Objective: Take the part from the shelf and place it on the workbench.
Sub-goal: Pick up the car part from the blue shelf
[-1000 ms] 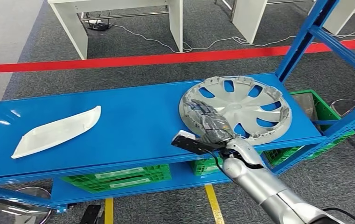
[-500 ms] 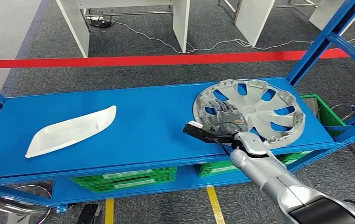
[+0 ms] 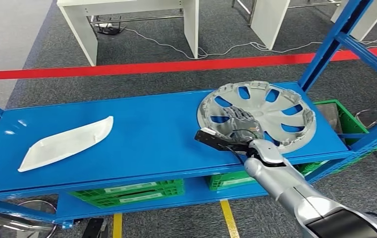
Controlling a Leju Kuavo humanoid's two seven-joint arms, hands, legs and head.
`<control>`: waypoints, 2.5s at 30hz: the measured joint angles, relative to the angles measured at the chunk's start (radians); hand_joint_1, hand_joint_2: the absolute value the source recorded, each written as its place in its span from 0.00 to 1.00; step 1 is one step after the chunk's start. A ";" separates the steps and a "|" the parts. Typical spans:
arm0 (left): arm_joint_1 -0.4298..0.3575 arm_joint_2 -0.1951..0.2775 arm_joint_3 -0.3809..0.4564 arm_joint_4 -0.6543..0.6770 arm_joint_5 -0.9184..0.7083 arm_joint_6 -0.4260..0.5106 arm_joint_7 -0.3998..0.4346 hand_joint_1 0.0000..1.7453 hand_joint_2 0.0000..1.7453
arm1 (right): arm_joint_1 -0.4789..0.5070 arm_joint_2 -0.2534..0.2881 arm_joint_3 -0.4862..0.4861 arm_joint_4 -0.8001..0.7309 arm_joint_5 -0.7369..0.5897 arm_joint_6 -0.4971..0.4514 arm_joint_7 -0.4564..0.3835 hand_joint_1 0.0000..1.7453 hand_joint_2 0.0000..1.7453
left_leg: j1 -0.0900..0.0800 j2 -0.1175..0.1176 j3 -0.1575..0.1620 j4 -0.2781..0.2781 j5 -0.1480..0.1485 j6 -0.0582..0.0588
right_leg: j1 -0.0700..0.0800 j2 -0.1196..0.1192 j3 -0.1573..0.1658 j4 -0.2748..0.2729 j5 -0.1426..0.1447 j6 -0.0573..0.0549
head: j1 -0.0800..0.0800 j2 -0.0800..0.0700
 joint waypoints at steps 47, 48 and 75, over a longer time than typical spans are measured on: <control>0.012 0.011 0.027 0.001 0.034 0.063 -0.126 0.00 1.00 | 0.171 -0.077 -0.035 -0.338 0.032 -0.208 -0.128 1.00 1.00 | 0.008 -0.003 0.072 -0.174 0.098 0.047 | 0.004 0.004 -0.131 0.264 -0.133 0.047 | 0.008 0.000; 0.013 0.011 0.027 0.001 0.034 0.061 -0.134 0.00 1.00 | 0.204 -0.089 -0.042 -0.394 0.048 -0.231 -0.136 1.00 1.00 | 0.007 -0.005 0.073 -0.174 0.096 0.048 | 0.004 0.004 -0.154 0.299 -0.136 0.046 | 0.008 0.000; 0.008 0.010 0.026 0.001 0.050 0.075 -0.151 0.00 1.00 | 0.478 -0.149 -0.134 -0.930 0.250 -0.366 -0.244 1.00 1.00 | -0.007 0.000 0.077 -0.193 0.104 0.057 | 0.019 0.004 -0.065 0.106 -0.068 0.024 | 0.011 0.000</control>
